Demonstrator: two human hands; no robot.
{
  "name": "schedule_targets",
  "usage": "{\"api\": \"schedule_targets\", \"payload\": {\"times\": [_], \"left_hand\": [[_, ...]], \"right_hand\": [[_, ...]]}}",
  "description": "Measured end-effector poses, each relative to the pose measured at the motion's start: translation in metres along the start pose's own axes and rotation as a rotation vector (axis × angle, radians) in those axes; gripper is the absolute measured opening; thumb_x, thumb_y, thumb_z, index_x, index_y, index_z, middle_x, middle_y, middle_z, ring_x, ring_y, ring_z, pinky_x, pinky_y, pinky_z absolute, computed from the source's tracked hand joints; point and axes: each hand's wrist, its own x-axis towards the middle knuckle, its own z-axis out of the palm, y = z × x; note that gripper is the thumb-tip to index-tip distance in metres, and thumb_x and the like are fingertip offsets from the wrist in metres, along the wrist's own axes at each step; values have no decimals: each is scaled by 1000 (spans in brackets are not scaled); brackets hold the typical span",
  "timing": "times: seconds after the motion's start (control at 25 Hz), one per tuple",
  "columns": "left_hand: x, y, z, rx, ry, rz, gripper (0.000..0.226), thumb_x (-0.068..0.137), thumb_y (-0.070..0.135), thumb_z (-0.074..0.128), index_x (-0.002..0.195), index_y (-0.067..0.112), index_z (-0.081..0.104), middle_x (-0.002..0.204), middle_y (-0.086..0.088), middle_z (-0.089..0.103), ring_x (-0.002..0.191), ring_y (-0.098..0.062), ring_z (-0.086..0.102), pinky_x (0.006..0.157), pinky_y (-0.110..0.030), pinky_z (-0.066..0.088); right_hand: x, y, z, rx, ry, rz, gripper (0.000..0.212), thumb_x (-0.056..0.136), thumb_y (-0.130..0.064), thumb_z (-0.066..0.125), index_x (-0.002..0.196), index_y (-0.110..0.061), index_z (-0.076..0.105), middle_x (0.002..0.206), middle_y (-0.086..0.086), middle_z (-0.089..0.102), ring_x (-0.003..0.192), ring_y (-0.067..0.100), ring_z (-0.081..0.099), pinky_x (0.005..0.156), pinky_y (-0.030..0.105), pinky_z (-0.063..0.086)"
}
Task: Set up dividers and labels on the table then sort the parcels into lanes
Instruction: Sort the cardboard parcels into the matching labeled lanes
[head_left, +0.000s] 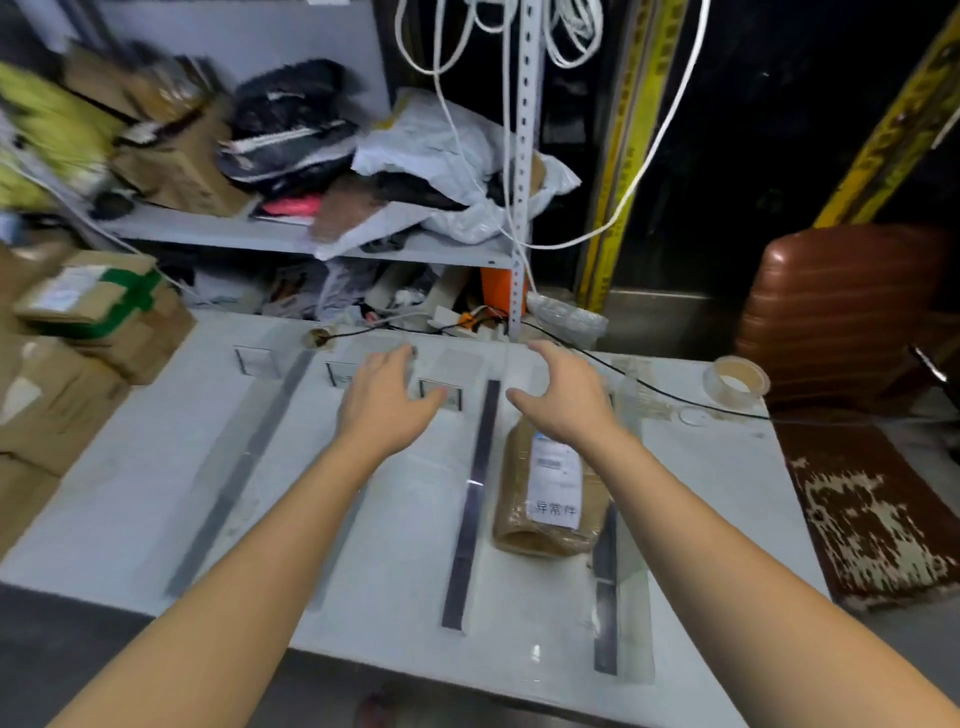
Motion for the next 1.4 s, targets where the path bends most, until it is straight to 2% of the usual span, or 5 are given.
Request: {"api": "schedule_targets", "payload": {"times": [0.32, 0.72, 1.08, 1.24, 1.4], "left_hand": [[-6, -166, -124, 131, 62, -96, 88, 86, 78, 41, 156, 24, 35, 155, -7, 43, 142, -29, 39, 111, -46, 40], [-18, -372, -267, 303, 130, -150, 77, 95, 64, 48, 158, 23, 31, 156, -3, 41, 142, -25, 39, 109, -43, 40], [11, -492, -343, 215, 87, -325, 72, 95, 55, 52, 157, 26, 31, 154, -6, 44, 137, -28, 44, 95, -44, 50], [40, -534, -365, 154, 98, -437, 51, 96, 44, 55, 142, 22, 47, 131, -7, 61, 103, -25, 56, 74, -36, 49], [67, -565, -368, -90, 112, -510, 67, 96, 44, 60, 154, 21, 39, 146, -5, 53, 129, -28, 52, 89, -34, 43]], "right_hand": [[17, -163, 86, -157, -82, -227, 72, 81, -34, 76, 148, -23, 50, 146, 1, 57, 135, 28, 50, 107, 47, 46], [19, -364, 225, -247, -165, -339, 75, 87, -39, 73, 153, -25, 41, 154, 0, 50, 141, 26, 45, 110, 44, 43], [71, -491, 328, -86, -274, -424, 74, 89, -35, 72, 154, -25, 38, 153, -1, 50, 138, 25, 48, 107, 44, 47], [102, -534, 378, 67, -387, -386, 75, 89, -34, 75, 154, -23, 39, 151, 0, 52, 134, 23, 52, 98, 32, 46], [122, -564, 421, 159, -420, -290, 73, 88, -45, 73, 152, -22, 45, 151, -1, 53, 139, 21, 49, 108, 38, 47]]}}
